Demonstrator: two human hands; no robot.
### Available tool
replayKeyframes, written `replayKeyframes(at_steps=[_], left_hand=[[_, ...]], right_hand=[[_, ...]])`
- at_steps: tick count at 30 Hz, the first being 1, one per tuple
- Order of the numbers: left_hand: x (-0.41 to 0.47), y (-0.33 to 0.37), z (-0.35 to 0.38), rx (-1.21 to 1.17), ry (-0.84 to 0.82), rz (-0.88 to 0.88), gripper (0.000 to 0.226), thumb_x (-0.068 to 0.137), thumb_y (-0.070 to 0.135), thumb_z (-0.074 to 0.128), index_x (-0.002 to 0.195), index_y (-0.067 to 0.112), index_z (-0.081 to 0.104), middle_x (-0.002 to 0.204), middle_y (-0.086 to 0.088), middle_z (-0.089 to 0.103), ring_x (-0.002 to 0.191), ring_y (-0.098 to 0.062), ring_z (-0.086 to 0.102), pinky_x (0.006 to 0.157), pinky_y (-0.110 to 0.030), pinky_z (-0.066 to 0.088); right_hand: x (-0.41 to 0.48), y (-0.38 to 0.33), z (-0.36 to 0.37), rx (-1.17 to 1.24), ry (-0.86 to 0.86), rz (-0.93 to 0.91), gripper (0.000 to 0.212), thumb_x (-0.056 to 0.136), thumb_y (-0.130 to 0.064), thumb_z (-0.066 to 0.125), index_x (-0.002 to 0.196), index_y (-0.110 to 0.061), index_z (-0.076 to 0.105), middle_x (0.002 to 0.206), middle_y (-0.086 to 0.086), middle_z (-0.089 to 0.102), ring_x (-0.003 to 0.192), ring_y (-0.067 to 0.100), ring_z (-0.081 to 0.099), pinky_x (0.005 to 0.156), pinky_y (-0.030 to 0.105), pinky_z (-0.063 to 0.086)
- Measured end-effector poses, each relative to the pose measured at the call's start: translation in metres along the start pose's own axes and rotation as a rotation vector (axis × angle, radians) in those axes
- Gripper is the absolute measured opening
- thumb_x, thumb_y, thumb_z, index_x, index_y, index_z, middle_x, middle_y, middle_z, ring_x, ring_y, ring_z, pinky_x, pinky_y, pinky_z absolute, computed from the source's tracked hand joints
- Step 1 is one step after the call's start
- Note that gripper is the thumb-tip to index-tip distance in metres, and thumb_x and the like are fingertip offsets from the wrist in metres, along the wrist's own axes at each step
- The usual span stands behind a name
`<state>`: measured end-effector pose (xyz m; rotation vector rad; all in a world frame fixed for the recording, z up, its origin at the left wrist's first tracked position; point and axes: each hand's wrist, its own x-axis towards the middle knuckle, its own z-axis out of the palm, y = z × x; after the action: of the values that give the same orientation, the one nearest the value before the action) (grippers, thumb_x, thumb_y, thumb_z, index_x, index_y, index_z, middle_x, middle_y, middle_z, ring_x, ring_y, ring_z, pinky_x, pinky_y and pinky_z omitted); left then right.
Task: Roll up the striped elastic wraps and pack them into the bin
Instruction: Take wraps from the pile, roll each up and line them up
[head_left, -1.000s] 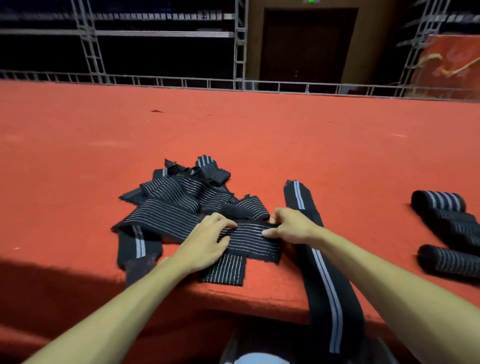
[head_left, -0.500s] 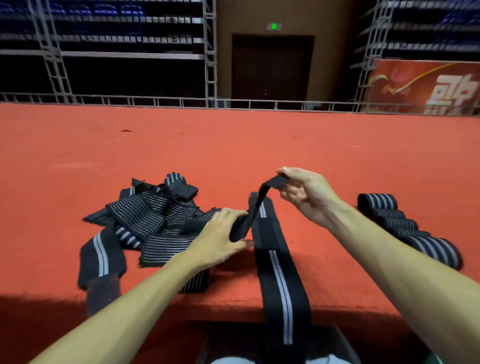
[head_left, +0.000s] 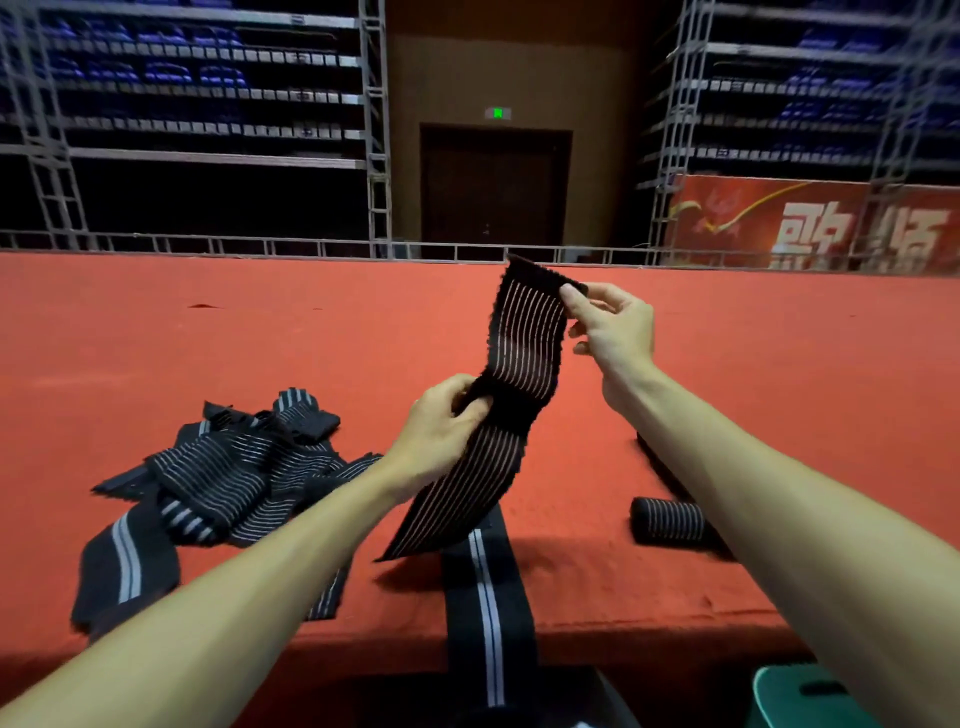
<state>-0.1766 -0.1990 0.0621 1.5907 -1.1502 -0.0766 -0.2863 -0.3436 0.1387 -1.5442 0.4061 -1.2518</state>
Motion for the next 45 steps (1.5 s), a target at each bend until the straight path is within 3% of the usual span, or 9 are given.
replayKeyframes(at_steps=[7,11,15,19,22,25,28,35,45], left_hand=[[-0.005,0.051,0.046,-0.621,-0.242,-0.224,0.024,0.098,0.009,0.049,0.120,0.009,0.057,0.109,-0.013,0.067,0.097,-0.026,0.062,0.090,-0.045,0.048],[-0.008,0.044,0.074,-0.727,-0.359,-0.291,0.026,0.099,0.013,0.047,0.124,0.012,0.055,0.104,-0.002,0.067,0.088,-0.013,0.065,0.068,-0.030,0.056],[-0.009,0.004,0.109,-0.638,-0.447,-0.406,0.025,0.100,0.017,0.047,0.124,0.012,0.053,0.111,-0.006,0.066,0.096,-0.018,0.064,0.080,-0.037,0.053],[-0.009,-0.043,0.142,-0.533,-0.417,-0.534,0.025,0.100,0.013,0.047,0.123,0.005,0.049,0.117,-0.019,0.065,0.103,-0.029,0.065,0.087,-0.043,0.052],[-0.002,-0.071,0.151,-0.160,-0.400,-0.384,0.021,0.097,0.019,0.053,0.115,0.010,0.052,0.112,-0.009,0.066,0.102,-0.021,0.064,0.088,-0.037,0.052],[0.010,-0.092,0.151,0.292,-0.376,-0.169,0.015,0.091,0.031,0.061,0.095,0.017,0.059,0.099,0.001,0.063,0.098,-0.020,0.058,0.083,-0.038,0.045],[0.015,-0.105,0.154,0.578,-0.334,-0.128,0.030,0.085,0.053,0.060,0.085,0.024,0.052,0.093,0.007,0.048,0.095,-0.015,0.042,0.077,-0.033,0.028],[0.019,-0.121,0.157,0.524,-0.242,-0.149,0.060,0.077,0.063,0.063,0.118,0.025,0.042,0.110,0.010,0.045,0.106,-0.010,0.040,0.093,-0.031,0.033],[0.025,-0.127,0.096,0.576,-0.289,-0.057,0.018,0.090,0.021,0.053,0.105,0.026,0.060,0.097,0.011,0.052,0.105,-0.010,0.053,0.097,-0.034,0.033]], right_hand=[[0.019,-0.008,-0.035,-0.176,-0.027,-0.058,0.017,0.088,-0.018,0.067,0.073,-0.022,0.059,0.067,-0.004,0.056,0.054,0.008,0.046,0.046,0.021,0.035],[0.025,0.009,-0.059,-0.322,-0.084,-0.040,0.013,0.092,-0.008,0.060,0.083,-0.018,0.057,0.075,0.004,0.058,0.058,0.013,0.054,0.048,0.024,0.043],[0.031,0.049,-0.075,-0.459,-0.184,0.083,0.008,0.093,-0.005,0.057,0.101,-0.007,0.054,0.089,0.013,0.061,0.061,0.019,0.063,0.054,0.030,0.054],[0.037,0.096,-0.081,-0.598,-0.237,0.135,0.006,0.091,-0.005,0.061,0.096,-0.007,0.058,0.090,0.017,0.065,0.070,0.028,0.070,0.063,0.034,0.059],[0.045,0.125,-0.080,-0.690,-0.251,0.140,0.006,0.090,-0.008,0.064,0.096,-0.007,0.062,0.093,0.015,0.068,0.073,0.026,0.071,0.064,0.029,0.059],[0.057,0.155,-0.077,-0.785,-0.267,0.142,0.005,0.088,-0.014,0.065,0.093,-0.013,0.062,0.091,0.014,0.070,0.078,0.028,0.070,0.077,0.041,0.059],[0.067,0.185,-0.070,-0.834,-0.269,0.184,0.010,0.087,-0.020,0.066,0.096,-0.014,0.064,0.096,0.015,0.069,0.092,0.032,0.067,0.085,0.045,0.055],[0.071,0.228,-0.056,-1.048,-0.315,0.269,0.021,0.089,-0.018,0.063,0.104,-0.005,0.067,0.110,0.021,0.065,0.105,0.033,0.060,0.082,0.029,0.045],[0.043,0.202,-0.047,-1.075,-0.400,0.303,0.047,0.086,-0.009,0.053,0.132,-0.005,0.047,0.131,0.017,0.054,0.120,0.031,0.052,0.096,0.035,0.044]])
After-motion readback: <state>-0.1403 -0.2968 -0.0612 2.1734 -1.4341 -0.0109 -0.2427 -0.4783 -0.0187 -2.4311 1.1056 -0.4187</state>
